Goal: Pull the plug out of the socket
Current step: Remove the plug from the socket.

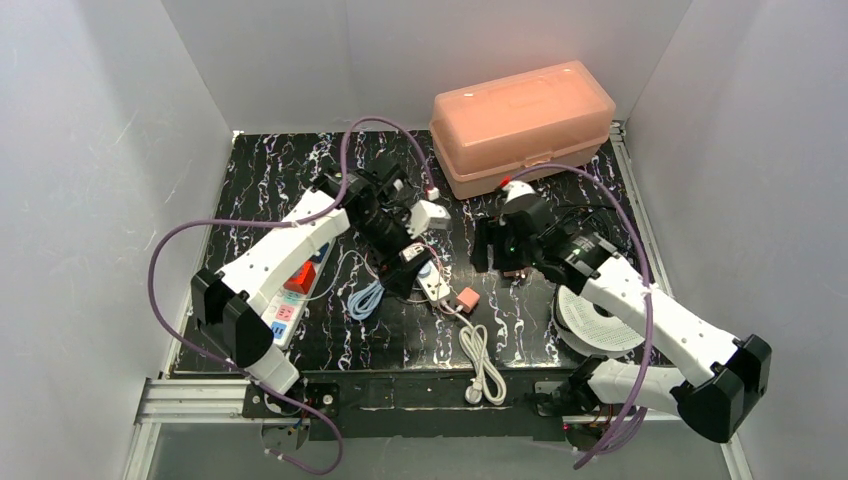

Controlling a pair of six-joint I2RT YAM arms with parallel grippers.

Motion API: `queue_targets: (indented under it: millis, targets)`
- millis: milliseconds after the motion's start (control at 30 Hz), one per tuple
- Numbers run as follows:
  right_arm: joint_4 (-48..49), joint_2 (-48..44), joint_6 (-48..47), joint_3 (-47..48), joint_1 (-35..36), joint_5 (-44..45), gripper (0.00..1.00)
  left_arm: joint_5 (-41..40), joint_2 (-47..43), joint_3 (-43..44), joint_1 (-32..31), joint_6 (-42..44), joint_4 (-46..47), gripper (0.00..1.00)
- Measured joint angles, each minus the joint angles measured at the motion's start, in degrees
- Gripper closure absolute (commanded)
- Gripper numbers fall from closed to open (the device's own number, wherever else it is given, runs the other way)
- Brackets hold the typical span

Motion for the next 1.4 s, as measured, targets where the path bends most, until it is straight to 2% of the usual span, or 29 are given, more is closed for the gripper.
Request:
queue_targets:
  millis: [133,233,400,500,600,667,800,1067,1400]
  targets:
    - [3.8,2.0,-0.1,-1.8,6.3,-4.7,0.37,0.1,-2.9,-1.9,4.9,-1.6,0.0,0.02]
    - [7.5,4.5,0.0,-2.4,11.0,-7.1,0.43,0.1,-6.0,-3.6,7.7,-2.7,-0.4,0.02]
    - [15.6,7.3,0.2,-2.4,17.0,-13.2,0.43,0.1,-9.8,-8.0,10.2,-4.0,-0.7,0.02]
    - [19.3,11.1,0.8,-2.2,18.3,-15.8,0.37,-0.4,-11.3,-10.1,10.9,-4.4,-0.6,0.02]
    - [20.8,17.6,2.0,-1.6,18.0,-16.6,0.34,-0.7,-12.4,-11.0,11.4,-4.6,-0.4,0.02]
    - [20.3,22.7,2.5,-0.6,17.6,-16.2,0.28,-0.8,-13.3,-11.3,11.5,-4.6,-0.1,0.02]
    - [16.9,28.0,2.9,-0.3,16.9,-11.2,0.23,-0.9,-14.7,-11.9,11.5,-4.5,-0.1,0.02]
    - [14.2,22.7,1.3,-2.3,13.2,-2.2,0.22,-0.8,-15.2,-13.2,11.5,-4.3,1.0,0.02]
    - [15.7,20.5,-2.1,-9.6,2.6,-1.4,0.23,-0.7,-15.1,-13.6,11.6,-4.3,1.4,0.02]
